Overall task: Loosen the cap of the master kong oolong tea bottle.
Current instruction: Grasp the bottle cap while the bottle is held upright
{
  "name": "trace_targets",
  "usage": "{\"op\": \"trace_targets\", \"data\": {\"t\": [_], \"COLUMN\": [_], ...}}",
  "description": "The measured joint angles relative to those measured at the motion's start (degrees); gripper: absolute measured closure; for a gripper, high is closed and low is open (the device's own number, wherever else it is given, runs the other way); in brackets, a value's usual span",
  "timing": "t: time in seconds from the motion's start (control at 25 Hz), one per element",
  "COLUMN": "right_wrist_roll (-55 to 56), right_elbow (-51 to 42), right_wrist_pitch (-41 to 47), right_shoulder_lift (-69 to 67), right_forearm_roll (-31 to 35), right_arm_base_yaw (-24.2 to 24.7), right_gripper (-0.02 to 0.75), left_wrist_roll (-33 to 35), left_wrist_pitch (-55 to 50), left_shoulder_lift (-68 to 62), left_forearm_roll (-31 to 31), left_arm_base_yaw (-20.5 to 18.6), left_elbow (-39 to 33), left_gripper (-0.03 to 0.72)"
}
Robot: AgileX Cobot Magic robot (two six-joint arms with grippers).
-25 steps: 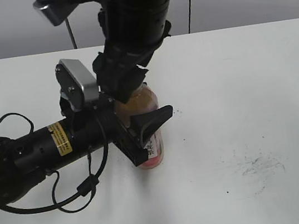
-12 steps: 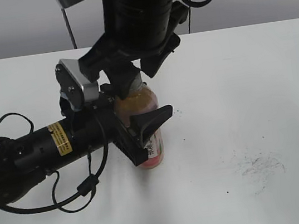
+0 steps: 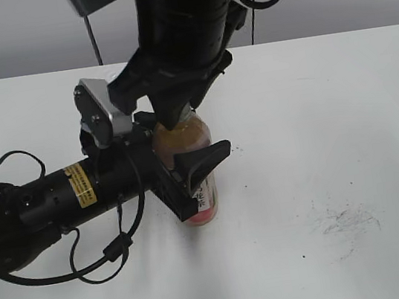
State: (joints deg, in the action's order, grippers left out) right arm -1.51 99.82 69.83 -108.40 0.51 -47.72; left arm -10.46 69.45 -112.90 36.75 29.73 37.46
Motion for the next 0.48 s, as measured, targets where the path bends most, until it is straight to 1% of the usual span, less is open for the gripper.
{"op": "trace_targets", "data": {"t": [0.08,0.2,0.48], "right_wrist_roll": [-4.6,-15.6,-47.7], "right_elbow": [0.0,0.0,0.0], "right_wrist_pitch": [0.0,0.0,0.0], "right_shoulder_lift": [0.0,0.0,0.0], "right_forearm_roll": [0.0,0.0,-0.5], "right_arm_base_yaw": [0.0,0.0,0.0], "right_gripper": [0.458,0.458,0.458], "left_wrist_roll": [0.0,0.0,0.5], "left_wrist_pitch": [0.0,0.0,0.0], "left_shoulder_lift": [0.0,0.0,0.0], "left_forearm_roll": [0.0,0.1,0.7], "left_arm_base_yaw": [0.0,0.0,0.0], "left_elbow": [0.0,0.0,0.0], "left_gripper": [0.243,0.243,0.243]}}
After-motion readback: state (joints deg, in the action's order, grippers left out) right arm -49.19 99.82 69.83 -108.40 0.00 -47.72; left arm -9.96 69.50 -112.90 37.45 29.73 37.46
